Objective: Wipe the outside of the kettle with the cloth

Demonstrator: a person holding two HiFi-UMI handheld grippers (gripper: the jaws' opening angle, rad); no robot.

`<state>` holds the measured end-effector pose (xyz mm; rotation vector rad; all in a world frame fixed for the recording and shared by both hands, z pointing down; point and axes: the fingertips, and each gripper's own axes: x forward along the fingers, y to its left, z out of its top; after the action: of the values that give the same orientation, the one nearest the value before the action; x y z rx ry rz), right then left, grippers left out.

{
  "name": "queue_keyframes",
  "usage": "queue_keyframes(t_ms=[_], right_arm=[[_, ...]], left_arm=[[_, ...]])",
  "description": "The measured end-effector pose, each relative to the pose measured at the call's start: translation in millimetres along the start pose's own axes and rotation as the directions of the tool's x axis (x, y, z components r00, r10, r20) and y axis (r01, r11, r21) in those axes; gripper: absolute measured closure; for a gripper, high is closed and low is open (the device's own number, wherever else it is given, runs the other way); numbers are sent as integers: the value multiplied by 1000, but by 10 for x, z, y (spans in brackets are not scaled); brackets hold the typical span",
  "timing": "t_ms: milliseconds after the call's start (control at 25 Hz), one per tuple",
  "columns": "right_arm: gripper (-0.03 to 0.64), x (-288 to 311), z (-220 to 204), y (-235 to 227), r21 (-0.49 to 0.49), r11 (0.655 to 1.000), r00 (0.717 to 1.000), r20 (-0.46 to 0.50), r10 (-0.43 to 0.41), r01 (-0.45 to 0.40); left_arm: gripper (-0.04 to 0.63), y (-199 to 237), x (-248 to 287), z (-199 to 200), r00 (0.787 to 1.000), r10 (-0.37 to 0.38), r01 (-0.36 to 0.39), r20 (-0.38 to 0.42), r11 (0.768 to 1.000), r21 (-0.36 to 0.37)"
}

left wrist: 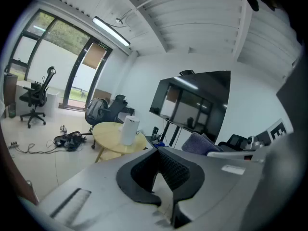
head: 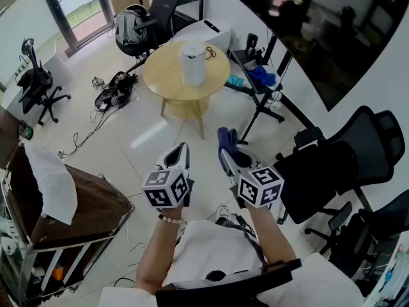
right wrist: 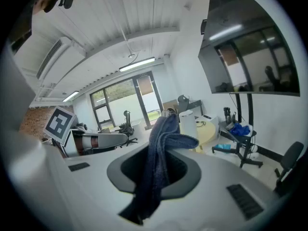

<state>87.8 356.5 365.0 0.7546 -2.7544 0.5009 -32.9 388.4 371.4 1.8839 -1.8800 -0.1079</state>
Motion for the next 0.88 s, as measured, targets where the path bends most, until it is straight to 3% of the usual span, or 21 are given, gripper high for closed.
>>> queue_keyframes(t_ms=[880], right_arm=[[552, 18, 137, -520, 23, 999, 999, 10, 45, -45]], left_arm=[[595, -260, 443, 25, 999, 33, -33, 1, 999, 9]])
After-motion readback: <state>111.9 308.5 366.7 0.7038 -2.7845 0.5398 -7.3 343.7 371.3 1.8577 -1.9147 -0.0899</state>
